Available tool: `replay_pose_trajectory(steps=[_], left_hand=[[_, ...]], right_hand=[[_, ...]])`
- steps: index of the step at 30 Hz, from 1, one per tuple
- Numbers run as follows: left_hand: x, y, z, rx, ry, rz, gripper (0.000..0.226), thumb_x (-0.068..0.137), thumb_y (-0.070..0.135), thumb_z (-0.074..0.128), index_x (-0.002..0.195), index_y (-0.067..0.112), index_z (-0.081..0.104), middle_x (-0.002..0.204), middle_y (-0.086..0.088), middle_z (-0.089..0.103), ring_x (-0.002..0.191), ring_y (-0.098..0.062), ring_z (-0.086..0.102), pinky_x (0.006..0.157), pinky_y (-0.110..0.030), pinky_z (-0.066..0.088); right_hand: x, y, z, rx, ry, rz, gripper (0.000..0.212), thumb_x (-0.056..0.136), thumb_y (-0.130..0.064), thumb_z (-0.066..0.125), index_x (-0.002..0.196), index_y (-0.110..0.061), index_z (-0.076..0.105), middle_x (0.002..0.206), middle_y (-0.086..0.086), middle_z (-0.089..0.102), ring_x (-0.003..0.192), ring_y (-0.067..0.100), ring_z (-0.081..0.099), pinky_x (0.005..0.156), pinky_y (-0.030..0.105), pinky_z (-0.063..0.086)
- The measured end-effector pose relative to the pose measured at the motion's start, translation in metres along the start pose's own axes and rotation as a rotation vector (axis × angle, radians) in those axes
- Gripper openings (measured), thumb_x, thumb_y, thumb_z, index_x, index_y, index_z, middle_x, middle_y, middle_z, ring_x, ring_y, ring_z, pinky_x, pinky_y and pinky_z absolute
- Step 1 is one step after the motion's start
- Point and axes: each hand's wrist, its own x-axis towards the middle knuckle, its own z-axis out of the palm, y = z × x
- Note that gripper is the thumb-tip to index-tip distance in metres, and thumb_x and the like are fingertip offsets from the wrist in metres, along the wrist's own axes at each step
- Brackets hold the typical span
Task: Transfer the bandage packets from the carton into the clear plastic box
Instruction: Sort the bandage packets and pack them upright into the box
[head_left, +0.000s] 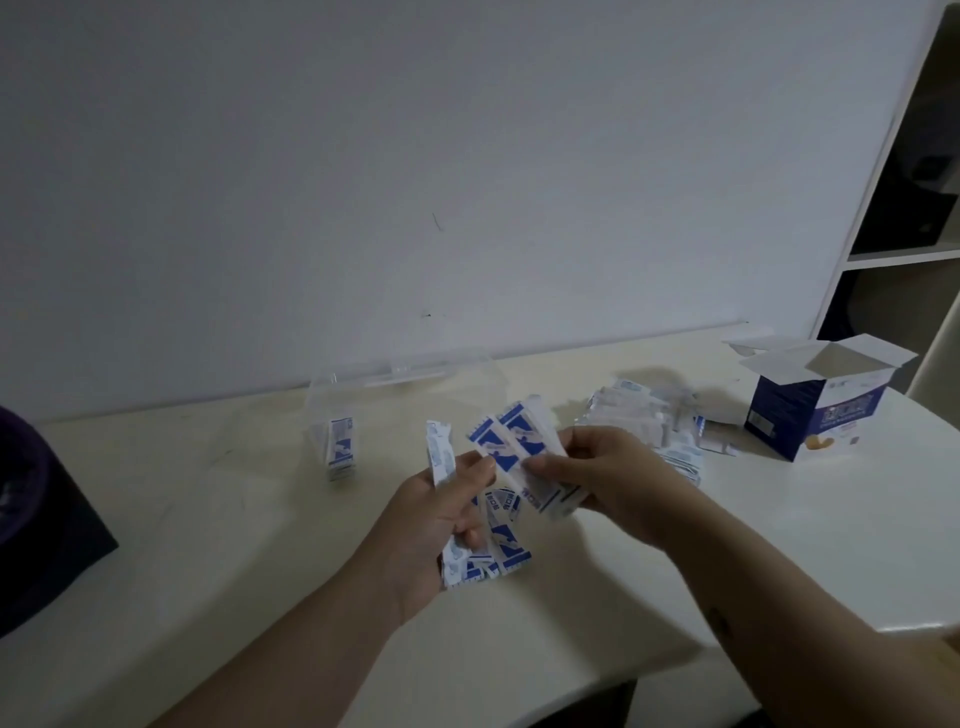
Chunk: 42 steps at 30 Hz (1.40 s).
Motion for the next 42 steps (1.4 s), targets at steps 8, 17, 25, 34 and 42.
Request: replay_pose_trajectory(steps=[8,17,25,34,42], left_hand=[[0.003,0.004,-0.008,0.129,0.131,0.109,0.013,0.089,0.014,0.062,0.077,0.010,0.059,0.040,0.005,0.036,0.037,-0.008,0.036,0.044,-0.021,0.042],[0.005,0.009,-0.011,0.112,0.118,0.119,0.020,0.088,0.014,0.063,0.069,0.011,0.056,0.039,0.006,0.037,0.036,-0.008,0.040,0.043,-0.021,0.040],[0.007,0.017,-0.017,0.116,0.096,0.106,0.016,0.087,0.012,0.062,0.073,0.011,0.054,0.043,0.005,0.036,0.036,-0.007,0.041,0.044,-0.020,0.039],[0.001,0.025,-0.018,0.231,0.097,0.200,0.019,0.089,0.012,0.061,0.071,0.012,0.057,0.041,0.008,0.049,0.039,-0.003,0.047,0.041,-0.014,0.040],[0.000,0.040,-0.048,1.302,0.009,1.592,0.016,0.093,0.023,0.056,0.105,0.014,0.059,0.100,0.000,0.052,0.089,-0.010,0.055,0.080,-0.015,0.043]], right_hand=[[-0.004,-0.002,0.042,0.082,-0.037,-0.139,0.008,0.079,-0.013,0.072,0.077,-0.009,0.065,0.078,0.010,0.070,0.075,0.026,0.067,0.077,0.041,0.055],[0.004,-0.003,0.040,0.267,-0.011,-0.032,0.022,0.086,-0.008,0.062,0.064,-0.010,0.059,0.070,0.010,0.064,0.062,0.017,0.061,0.062,0.027,0.053],[0.005,0.002,0.032,0.602,-0.165,0.078,0.020,0.077,-0.021,0.062,0.087,-0.006,0.054,0.085,0.012,0.065,0.078,0.022,0.062,0.073,0.030,0.054],[0.002,-0.012,0.023,0.731,0.059,0.102,0.009,0.092,-0.018,0.055,0.090,-0.011,0.059,0.089,0.003,0.063,0.077,0.015,0.055,0.070,0.027,0.047],[-0.019,-0.026,0.030,0.842,-0.210,0.323,0.009,0.072,-0.023,0.066,0.075,-0.015,0.061,0.104,0.009,0.061,0.094,0.025,0.053,0.080,0.034,0.043]])
